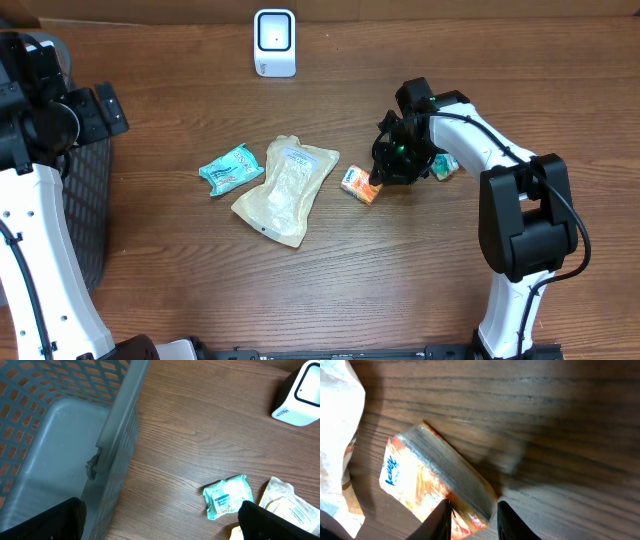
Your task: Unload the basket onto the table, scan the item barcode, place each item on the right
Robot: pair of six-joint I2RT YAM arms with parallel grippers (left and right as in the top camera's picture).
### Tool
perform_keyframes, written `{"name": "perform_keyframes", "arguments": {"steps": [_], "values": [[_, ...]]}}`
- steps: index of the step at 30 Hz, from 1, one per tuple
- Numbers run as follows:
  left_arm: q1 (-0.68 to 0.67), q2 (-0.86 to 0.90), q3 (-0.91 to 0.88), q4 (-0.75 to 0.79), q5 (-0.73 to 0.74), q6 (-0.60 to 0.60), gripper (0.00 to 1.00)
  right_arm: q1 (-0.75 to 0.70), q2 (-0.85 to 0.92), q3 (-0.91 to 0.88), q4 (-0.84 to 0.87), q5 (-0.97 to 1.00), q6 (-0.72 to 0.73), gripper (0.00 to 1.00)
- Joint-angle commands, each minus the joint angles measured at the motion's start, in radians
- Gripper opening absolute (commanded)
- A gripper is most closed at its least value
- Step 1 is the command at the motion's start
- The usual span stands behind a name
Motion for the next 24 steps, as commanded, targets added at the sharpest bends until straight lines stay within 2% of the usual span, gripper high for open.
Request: {"name": "perform_keyframes", "arguments": {"steps": [1,3,6,9,14,19,24], "values": [[0.0,0.002,0.021,0.001,-0.001,0.023,1.0,0.007,-0.004,-0.051,0.028,0.001,-0.022,0.27],[0.0,0.002,0.021,0.001,-0.001,0.023,1.0,0.009,-0.004,-0.079,0.051,0.001,-0.022,0.27],[0.0,0.002,0.021,0.001,-0.001,0.023,0.99,0.008,-0.004,-0.113,0.081,0.001,-0.022,0.2],[0.0,0.002,0.021,0.001,-0.001,0.023,0.99,0.008,-0.004,-0.117,0.083,0.0,-0.016,0.04],[0.0,0.002,0.021,0.001,-0.001,0.023,0.99,0.008,-0.006,-0.098,0.049,-0.064,-0.01,0.04],[0.0,0.002,0.021,0.001,-0.001,0.023,1.0,-0.003,-0.051,-0.011,-0.077,-0.221,-0.019,0.04],[0.0,0.002,0.021,0.001,-0.001,0.023,1.0,-0.024,-0.152,0.026,-0.116,-0.443,-0.076,0.04]]}}
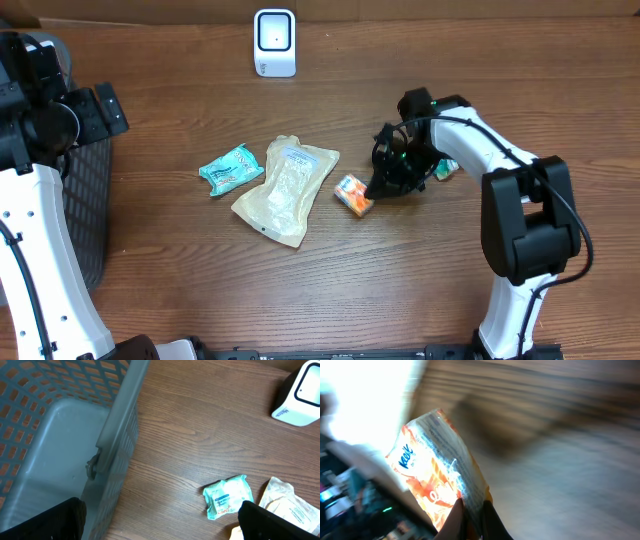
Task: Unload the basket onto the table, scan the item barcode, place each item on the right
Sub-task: 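Lift the orange pack and carry it toward the scanner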
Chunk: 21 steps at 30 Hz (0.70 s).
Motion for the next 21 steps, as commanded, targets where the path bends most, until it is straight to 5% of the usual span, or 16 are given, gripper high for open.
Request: {"name": "perform_keyframes", "arguments": {"steps": [1,13,21], "values": [[0.0,0.002,0.021,0.001,-0.002,0.023,0.99,-0.025,-0.132,0.049,-0.005,-0.238,-0.051,0.04],[0.0,0.002,0.021,0.001,-0.002,0.022,1.0,-0.141,-0.204,0.048,-0.002,-0.851,-0.126,0.04],[0.0,0.002,0.021,0.001,-0.002,0.022,0.99,-0.162,-0.204,0.048,-0.033,-0.94,-0.064,0.04]]}}
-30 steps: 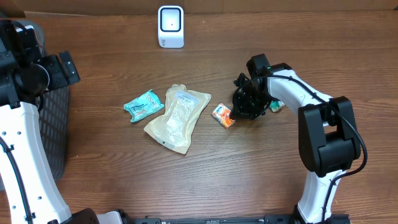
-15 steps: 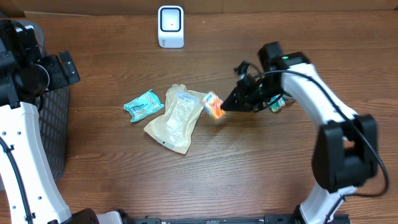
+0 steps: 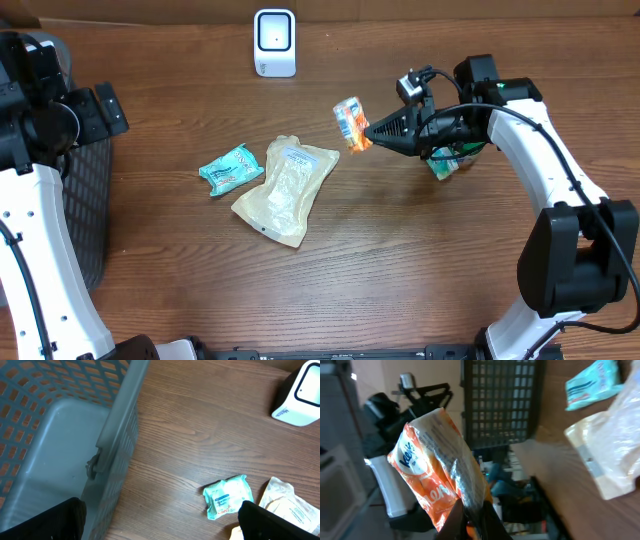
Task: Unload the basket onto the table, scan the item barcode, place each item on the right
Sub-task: 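Lift the orange pack and carry it toward the scanner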
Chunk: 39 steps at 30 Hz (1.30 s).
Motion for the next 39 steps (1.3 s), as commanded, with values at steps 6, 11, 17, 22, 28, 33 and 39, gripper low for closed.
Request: {"name": "perform_keyframes", "arguments": {"steps": [6,11,17,22,28,33,39], "values": [[0.0,0.002,0.021,0.001,-0.002,0.023,1.0,-0.009,-0.013,0.016,-0.075,-0.082,0.023,0.04],[0.0,0.002,0.021,0.001,-0.002,0.022,1.0,-0.009,-0.013,0.016,-0.15,-0.082,0.023,0.04],[0.0,0.002,0.021,0.001,-0.002,0.023,1.0,-0.009,-0.013,0.016,-0.228,-0.081,0.023,0.04],[0.0,0.002,0.021,0.001,-0.002,0.022,0.99,-0.009,-0.013,0.016,-0.245,-0.081,0.023,0.04],[0.0,0.002,0.021,0.001,-0.002,0.023,1.0,-0.009,-0.013,0.016,-0.22,-0.08,0.014,0.04],[0.0,0.002,0.021,0.001,-0.002,0.022,1.0,-0.005,-0.013,0.016,-0.129,0.011,0.015,0.04],[0.0,0.002,0.021,0.001,-0.002,0.022,0.99,0.011,-0.013,0.016,-0.096,0.273,0.029,0.04]]}}
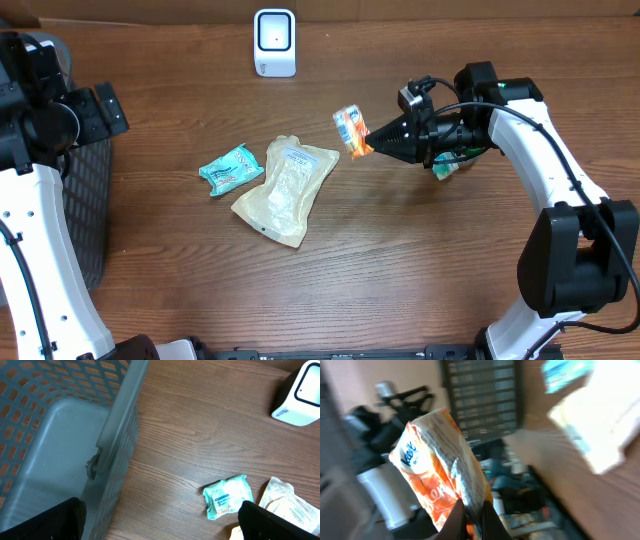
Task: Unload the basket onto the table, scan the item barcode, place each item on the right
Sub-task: 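Lift the orange pack and carry it toward the scanner, then hold the orange pack in front of the scanner window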
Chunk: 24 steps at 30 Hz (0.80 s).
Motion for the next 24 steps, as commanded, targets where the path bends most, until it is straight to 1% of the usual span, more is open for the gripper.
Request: {"name": "perform_keyframes", "arguments": {"steps": [1,5,8,9,11,12,16,19,21,22,24], "values": [[0.0,0.002,0.021,0.001,-0.001,0.022,1.0,0.017,-0.013,0.016,0.018,0.238,0.025,0.04],[0.0,0.002,0.021,0.001,-0.001,0.022,1.0,0.04,-0.013,0.016,0.057,0.482,0.141,0.04],[0.0,0.002,0.021,0.001,-0.001,0.023,1.0,0.062,-0.013,0.036,0.067,0.602,0.194,0.04],[0.0,0.002,0.021,0.001,-0.001,0.022,0.99,0.077,-0.013,0.066,0.069,0.681,0.227,0.04],[0.0,0.002,0.021,0.001,-0.001,0.022,0.99,0.098,-0.01,0.127,0.064,0.767,0.264,0.04],[0.0,0.002,0.021,0.001,-0.001,0.023,0.99,0.12,-0.002,0.204,0.051,0.834,0.287,0.04],[0.0,0.002,0.021,0.001,-0.001,0.023,1.0,0.191,0.055,0.41,0.042,1.027,0.341,0.04],[0.0,0.002,0.021,0.001,-0.001,0.023,1.0,0.258,0.146,0.586,0.051,1.178,0.341,0.04],[0.0,0.002,0.021,0.001,-0.001,0.023,0.99,0.301,0.215,0.691,0.088,1.307,0.341,0.04],[0.0,0.002,0.021,0.001,-0.001,0.023,1.0,0.319,0.241,0.725,0.123,1.371,0.335,0.04],[0.0,0.002,0.021,0.001,-0.001,0.023,1.0,0.37,0.29,0.749,0.29,1.516,0.246,0.04]]}}
